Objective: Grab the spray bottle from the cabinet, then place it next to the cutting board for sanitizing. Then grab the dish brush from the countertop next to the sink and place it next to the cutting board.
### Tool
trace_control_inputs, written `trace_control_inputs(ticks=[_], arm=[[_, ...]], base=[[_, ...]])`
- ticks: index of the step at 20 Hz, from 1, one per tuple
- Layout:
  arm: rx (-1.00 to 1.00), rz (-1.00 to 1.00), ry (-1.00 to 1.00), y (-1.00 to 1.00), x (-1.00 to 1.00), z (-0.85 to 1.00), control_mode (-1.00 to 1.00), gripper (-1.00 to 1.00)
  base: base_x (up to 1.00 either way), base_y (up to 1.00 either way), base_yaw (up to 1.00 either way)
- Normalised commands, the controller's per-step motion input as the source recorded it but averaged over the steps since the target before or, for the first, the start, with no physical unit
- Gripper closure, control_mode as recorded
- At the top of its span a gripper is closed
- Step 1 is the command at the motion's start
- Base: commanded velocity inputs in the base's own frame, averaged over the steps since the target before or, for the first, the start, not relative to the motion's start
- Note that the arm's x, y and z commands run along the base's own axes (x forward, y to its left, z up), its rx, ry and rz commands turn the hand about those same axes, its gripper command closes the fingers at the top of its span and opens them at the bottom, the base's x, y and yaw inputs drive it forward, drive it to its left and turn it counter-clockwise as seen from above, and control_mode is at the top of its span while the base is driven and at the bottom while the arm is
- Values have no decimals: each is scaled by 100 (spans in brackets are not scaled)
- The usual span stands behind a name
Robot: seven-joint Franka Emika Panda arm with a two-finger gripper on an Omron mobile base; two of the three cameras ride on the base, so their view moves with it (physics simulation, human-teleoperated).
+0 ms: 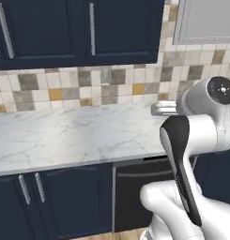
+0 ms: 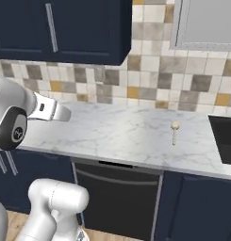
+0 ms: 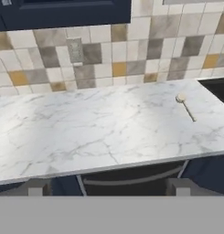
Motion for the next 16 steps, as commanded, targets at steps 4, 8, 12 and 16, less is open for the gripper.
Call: trace_control_inputs(ticks=[4, 8, 12, 16], arm=[[0, 0, 0, 0, 0, 0, 100, -100], [0, 0, 0, 0, 0, 0, 100, -100], [0, 0, 0, 0, 0, 0, 100, -100], [0, 0, 0, 0, 0, 0, 100, -100]], base=[[0, -100, 0], [6, -100, 0], [34, -82, 1], [79, -45, 2]])
